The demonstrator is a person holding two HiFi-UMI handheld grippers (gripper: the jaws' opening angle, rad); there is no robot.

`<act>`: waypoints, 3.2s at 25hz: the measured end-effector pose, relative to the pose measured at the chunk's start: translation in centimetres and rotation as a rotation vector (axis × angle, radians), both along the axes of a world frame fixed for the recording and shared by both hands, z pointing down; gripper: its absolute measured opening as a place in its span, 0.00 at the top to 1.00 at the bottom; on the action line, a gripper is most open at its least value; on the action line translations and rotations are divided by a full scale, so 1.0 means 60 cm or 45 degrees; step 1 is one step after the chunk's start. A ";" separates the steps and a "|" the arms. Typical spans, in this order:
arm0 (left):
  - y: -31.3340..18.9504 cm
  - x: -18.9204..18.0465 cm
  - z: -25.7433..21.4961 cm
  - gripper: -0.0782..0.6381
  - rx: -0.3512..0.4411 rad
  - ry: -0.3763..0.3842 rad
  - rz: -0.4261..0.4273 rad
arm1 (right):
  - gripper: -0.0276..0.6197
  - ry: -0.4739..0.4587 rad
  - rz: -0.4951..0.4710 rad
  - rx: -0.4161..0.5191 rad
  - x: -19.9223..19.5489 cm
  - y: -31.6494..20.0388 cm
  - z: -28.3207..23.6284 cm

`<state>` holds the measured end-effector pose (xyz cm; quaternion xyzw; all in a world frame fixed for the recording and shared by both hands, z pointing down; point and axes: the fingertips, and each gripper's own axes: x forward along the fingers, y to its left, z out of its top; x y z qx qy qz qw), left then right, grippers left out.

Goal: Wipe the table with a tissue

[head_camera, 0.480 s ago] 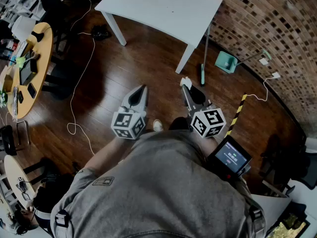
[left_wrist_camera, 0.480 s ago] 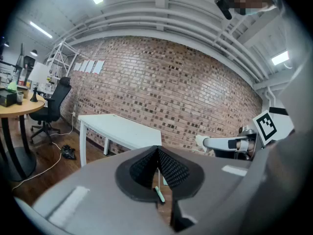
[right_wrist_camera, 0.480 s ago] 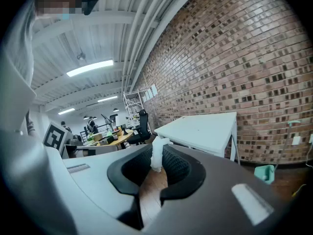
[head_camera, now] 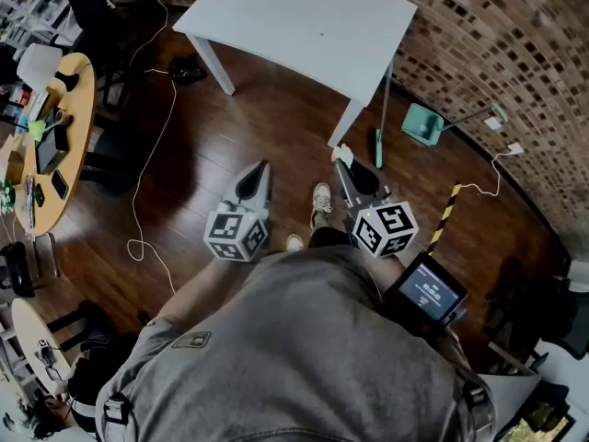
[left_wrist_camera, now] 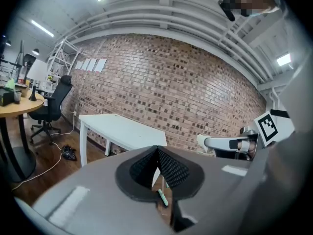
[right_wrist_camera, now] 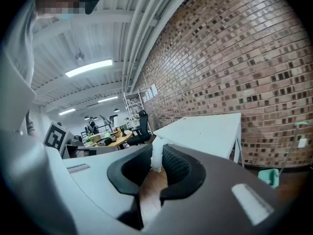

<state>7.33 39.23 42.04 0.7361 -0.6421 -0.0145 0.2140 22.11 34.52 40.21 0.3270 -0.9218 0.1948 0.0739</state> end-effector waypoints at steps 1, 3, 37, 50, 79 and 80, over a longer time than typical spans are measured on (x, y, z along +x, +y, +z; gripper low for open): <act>-0.013 -0.003 0.002 0.89 -0.006 -0.007 -0.007 | 0.85 -0.006 -0.004 -0.002 -0.002 -0.015 0.002; -0.042 -0.010 0.002 0.89 -0.017 -0.020 -0.022 | 0.85 -0.020 -0.011 -0.010 -0.007 -0.047 0.005; -0.451 -0.181 0.012 0.89 -0.051 -0.046 -0.129 | 0.85 -0.007 -0.067 -0.083 -0.154 -0.464 0.064; -0.602 -0.315 0.032 0.89 -0.089 0.030 0.221 | 0.85 0.134 0.258 -0.116 -0.267 -0.557 0.084; -0.768 -0.227 0.125 0.89 -0.324 -0.042 0.417 | 0.85 0.267 0.446 -0.351 -0.144 -0.676 0.240; -0.770 -0.228 0.128 0.89 -0.330 -0.040 0.414 | 0.85 0.276 0.446 -0.363 -0.143 -0.676 0.246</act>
